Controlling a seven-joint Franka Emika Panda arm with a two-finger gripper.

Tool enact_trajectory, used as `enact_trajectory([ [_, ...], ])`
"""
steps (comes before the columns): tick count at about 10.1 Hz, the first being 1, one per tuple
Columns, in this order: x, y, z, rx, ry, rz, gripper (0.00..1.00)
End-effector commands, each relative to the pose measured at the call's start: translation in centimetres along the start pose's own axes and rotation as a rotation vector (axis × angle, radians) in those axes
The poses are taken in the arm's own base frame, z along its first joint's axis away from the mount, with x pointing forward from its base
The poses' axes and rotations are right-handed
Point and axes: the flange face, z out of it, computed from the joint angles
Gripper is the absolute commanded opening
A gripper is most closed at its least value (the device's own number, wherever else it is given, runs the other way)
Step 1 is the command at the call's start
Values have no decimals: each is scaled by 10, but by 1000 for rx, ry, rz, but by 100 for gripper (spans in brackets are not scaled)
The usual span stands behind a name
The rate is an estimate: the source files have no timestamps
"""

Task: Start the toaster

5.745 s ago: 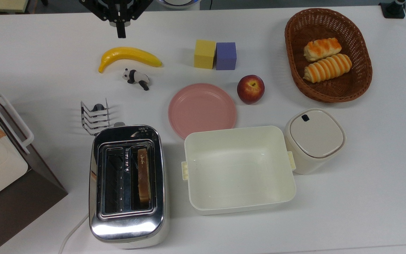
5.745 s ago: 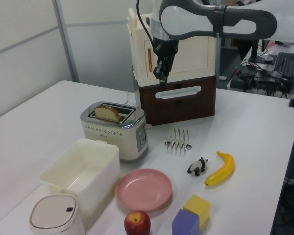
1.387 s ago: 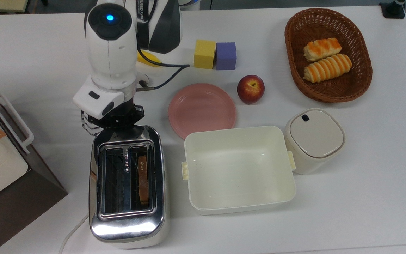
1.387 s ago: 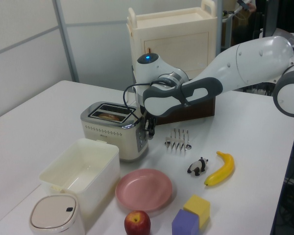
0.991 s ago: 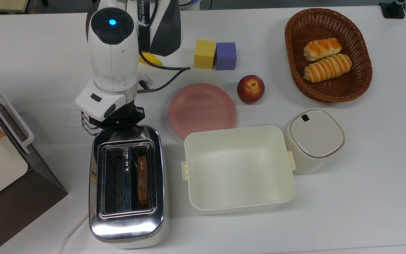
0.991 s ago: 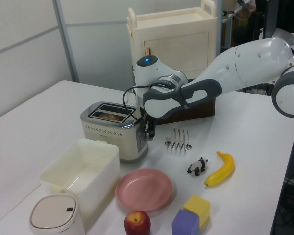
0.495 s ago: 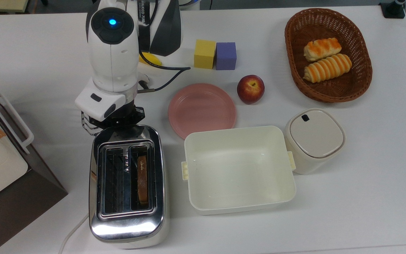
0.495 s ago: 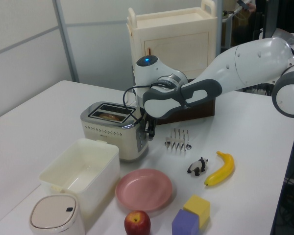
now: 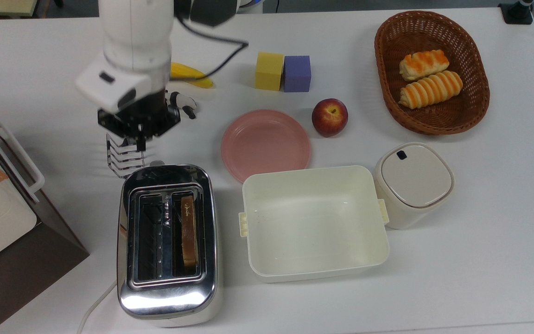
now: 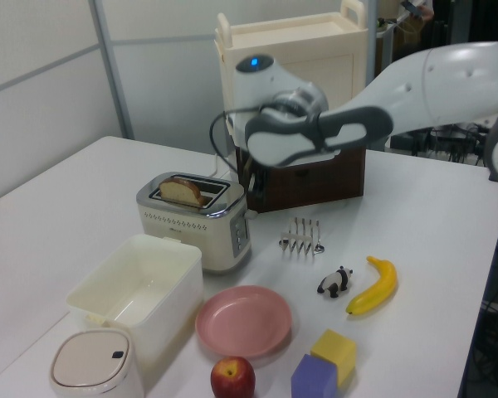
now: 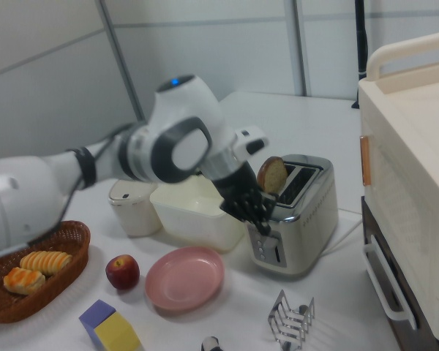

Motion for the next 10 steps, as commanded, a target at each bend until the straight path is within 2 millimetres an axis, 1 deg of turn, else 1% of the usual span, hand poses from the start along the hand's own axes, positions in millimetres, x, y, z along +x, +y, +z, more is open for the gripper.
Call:
enact_trajectory([
  [1,-29,-5,-79,16,-18,34,0],
  [2,-36,-6,-99,24,-15,44,0],
  [4,-49,-9,-133,63,-13,69,0],
  [5,-52,-9,-150,99,4,103,0],
  [6,-57,-8,-172,166,11,175,0],
  [7,-62,-8,-181,206,6,202,0],
  [8,-71,-10,-195,227,-5,206,0],
  [9,-76,-10,-208,238,0,208,0],
  [10,-76,-11,-208,241,-4,208,29],
])
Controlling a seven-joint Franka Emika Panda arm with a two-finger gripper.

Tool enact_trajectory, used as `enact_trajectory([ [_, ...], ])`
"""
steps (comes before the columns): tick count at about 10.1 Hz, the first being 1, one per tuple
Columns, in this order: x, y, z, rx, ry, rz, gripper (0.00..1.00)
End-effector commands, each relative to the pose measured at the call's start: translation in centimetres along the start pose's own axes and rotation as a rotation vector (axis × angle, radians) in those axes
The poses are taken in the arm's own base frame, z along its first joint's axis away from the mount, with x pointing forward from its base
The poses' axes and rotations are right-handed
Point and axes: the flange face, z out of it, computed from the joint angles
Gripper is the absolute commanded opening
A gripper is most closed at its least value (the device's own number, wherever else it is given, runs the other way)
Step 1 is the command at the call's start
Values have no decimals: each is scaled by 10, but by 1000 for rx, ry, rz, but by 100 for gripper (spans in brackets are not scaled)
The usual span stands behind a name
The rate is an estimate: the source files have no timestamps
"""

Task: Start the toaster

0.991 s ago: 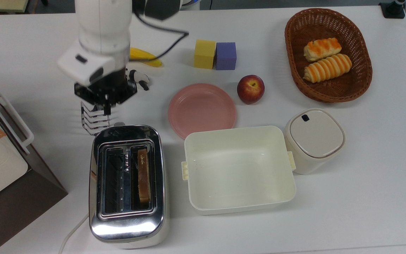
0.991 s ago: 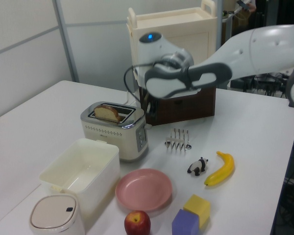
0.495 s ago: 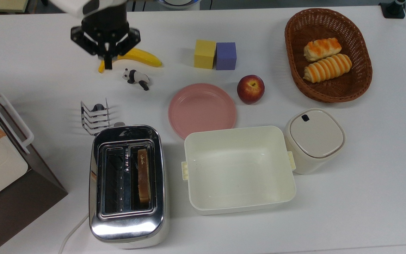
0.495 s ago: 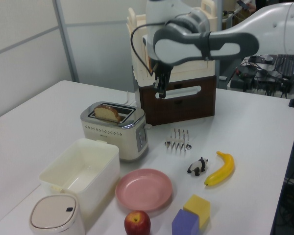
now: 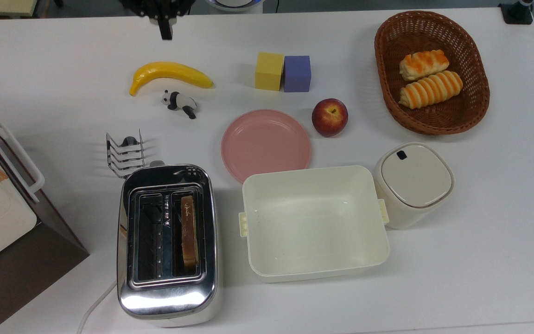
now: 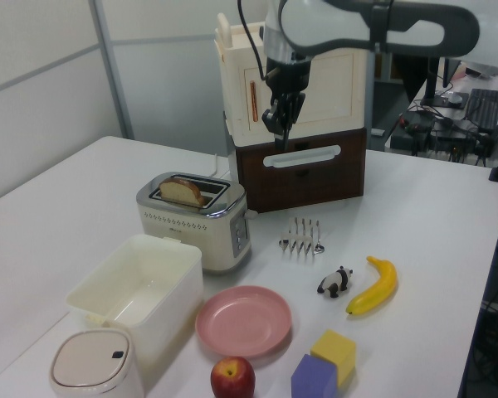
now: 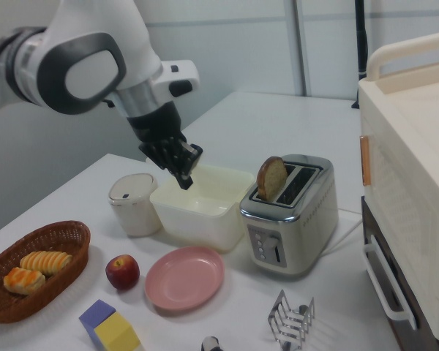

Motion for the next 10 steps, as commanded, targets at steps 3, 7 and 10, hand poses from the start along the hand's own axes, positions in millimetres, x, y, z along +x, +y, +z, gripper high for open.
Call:
enact_trajectory([
  [3,-22,-1,-23,1,-32,26,100],
  [7,-29,0,-29,12,-43,32,100],
  [10,-29,-5,-28,15,-47,24,100],
])
